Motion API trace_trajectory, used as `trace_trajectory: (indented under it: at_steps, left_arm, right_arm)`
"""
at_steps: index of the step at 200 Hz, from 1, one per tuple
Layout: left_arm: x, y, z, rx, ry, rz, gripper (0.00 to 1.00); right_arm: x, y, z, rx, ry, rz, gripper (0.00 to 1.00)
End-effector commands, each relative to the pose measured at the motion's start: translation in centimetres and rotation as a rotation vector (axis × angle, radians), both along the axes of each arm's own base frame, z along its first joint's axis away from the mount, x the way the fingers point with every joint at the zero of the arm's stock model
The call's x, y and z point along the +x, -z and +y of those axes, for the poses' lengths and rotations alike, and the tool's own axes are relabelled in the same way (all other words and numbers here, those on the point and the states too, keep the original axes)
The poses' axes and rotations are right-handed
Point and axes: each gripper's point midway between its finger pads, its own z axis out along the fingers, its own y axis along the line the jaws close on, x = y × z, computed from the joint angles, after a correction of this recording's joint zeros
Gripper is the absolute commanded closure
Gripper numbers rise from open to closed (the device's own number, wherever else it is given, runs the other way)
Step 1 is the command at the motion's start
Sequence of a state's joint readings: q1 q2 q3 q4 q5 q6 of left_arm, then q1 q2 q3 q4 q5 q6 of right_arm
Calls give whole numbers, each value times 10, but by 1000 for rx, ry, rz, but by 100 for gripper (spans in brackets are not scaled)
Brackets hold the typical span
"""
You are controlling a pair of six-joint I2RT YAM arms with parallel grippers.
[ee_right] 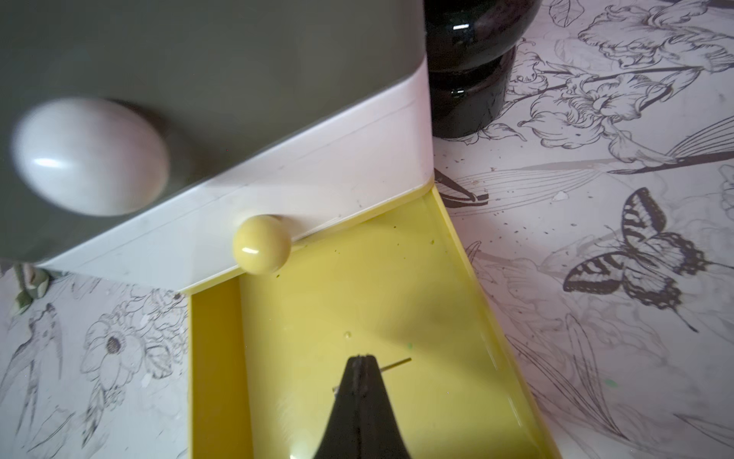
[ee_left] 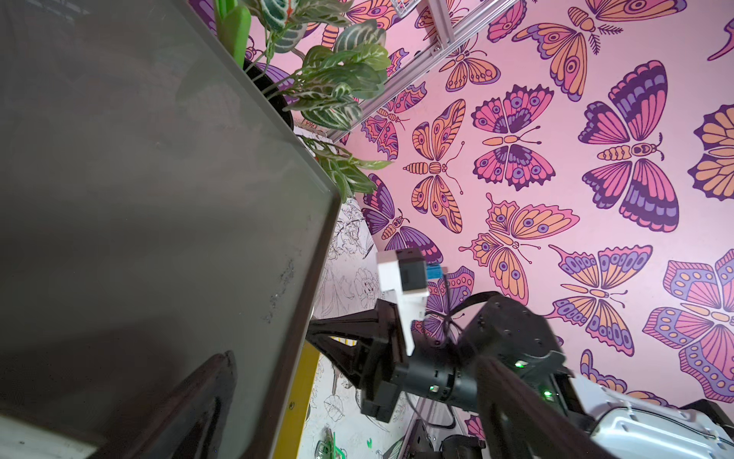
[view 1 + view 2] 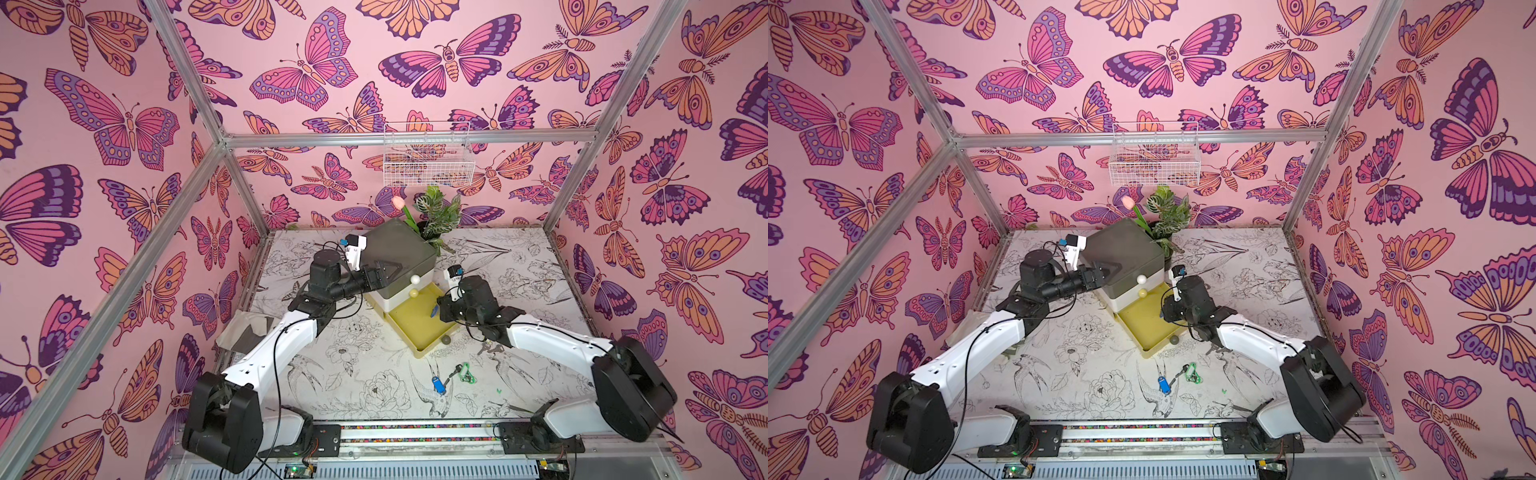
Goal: Take the keys out of the drawer
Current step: Pick up the key from the drawer, then place the key at the center of the board.
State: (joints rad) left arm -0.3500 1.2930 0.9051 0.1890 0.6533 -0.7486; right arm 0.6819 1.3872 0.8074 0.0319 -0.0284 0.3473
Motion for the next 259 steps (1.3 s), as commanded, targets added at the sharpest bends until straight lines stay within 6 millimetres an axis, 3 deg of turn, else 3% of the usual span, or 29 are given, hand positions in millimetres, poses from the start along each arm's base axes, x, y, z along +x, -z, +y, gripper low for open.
trace_trajectory:
  at_steps: [1, 5, 10, 35, 72, 117, 151, 215, 259]
  left_arm:
    - [-15, 42, 5, 71, -12, 161, 0]
    - [-15, 43, 6, 72, -14, 162, 0]
    - [-20, 27, 8, 56, -14, 120, 0]
    - [-31, 13, 15, 46, -32, 79, 0]
    - [-61, 8, 32, 67, -60, 49, 0]
    - [-101, 21, 52, 106, -83, 70, 0]
    - [-122, 35, 63, 119, -104, 94, 0]
    - [-130, 44, 67, 130, -111, 114, 0]
    - [-133, 52, 68, 133, -110, 128, 0]
  right_arm:
    - [-24, -34, 3, 14, -48, 35, 100]
    - [-28, -40, 2, 19, -54, 40, 100]
    - [-33, -45, 2, 23, -61, 48, 100]
    - [-62, -68, 2, 50, -92, 83, 100]
    - [-110, -69, 14, 35, -167, 145, 100]
    - [-161, -31, 29, -28, -265, 248, 100]
    - [-177, 2, 30, -81, -281, 286, 100]
    - [-201, 45, 25, -141, -310, 350, 100]
    - [-214, 59, 31, -148, -339, 380, 100]
